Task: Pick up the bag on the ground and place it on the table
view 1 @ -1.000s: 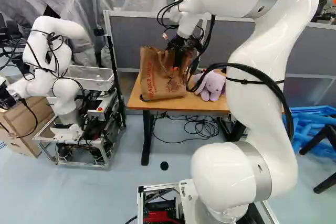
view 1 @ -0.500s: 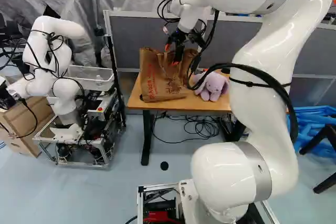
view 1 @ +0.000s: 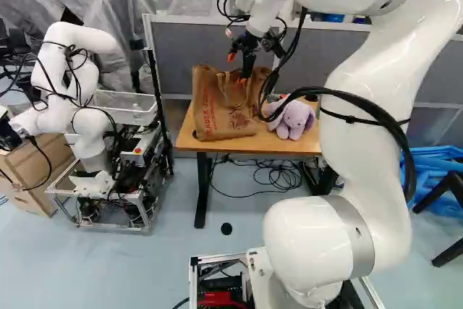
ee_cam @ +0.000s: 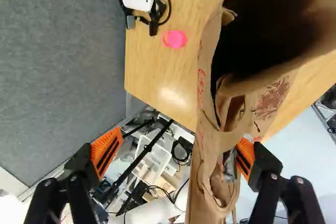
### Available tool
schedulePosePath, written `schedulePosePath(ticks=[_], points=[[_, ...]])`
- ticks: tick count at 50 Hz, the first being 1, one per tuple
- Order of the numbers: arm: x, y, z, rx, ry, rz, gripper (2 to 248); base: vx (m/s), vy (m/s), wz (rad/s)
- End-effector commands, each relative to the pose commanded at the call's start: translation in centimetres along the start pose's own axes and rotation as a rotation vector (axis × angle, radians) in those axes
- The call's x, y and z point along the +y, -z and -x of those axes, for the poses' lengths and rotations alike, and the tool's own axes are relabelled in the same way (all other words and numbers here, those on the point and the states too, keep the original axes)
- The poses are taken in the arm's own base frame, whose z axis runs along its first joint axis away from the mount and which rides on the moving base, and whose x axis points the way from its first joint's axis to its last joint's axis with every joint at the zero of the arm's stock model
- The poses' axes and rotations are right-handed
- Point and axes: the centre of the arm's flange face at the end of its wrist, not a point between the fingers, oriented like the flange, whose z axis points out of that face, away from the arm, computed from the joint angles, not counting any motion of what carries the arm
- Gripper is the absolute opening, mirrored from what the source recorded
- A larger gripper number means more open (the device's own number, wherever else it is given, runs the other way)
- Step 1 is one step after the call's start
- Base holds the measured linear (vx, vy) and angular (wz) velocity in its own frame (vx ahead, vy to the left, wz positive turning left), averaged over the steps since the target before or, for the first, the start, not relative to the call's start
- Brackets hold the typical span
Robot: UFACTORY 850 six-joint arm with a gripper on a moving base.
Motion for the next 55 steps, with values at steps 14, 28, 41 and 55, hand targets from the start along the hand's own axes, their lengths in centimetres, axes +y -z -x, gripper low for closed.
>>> schedulePosePath(ticks=[14,28,41,55], points=[[-0.4,1.9,0.5,0.005,0.009,-0.031,247,0.0,0.0,0.0],[-0.7,3.8,0.9,0.011,0.017,-0.062,247,0.0,0.0,0.0],[-1.0,5.3,1.3,0.016,0.024,-0.088,247,0.0,0.0,0.0],[-1.1,5.4,1.3,0.016,0.025,-0.09,247,0.0,0.0,0.0]])
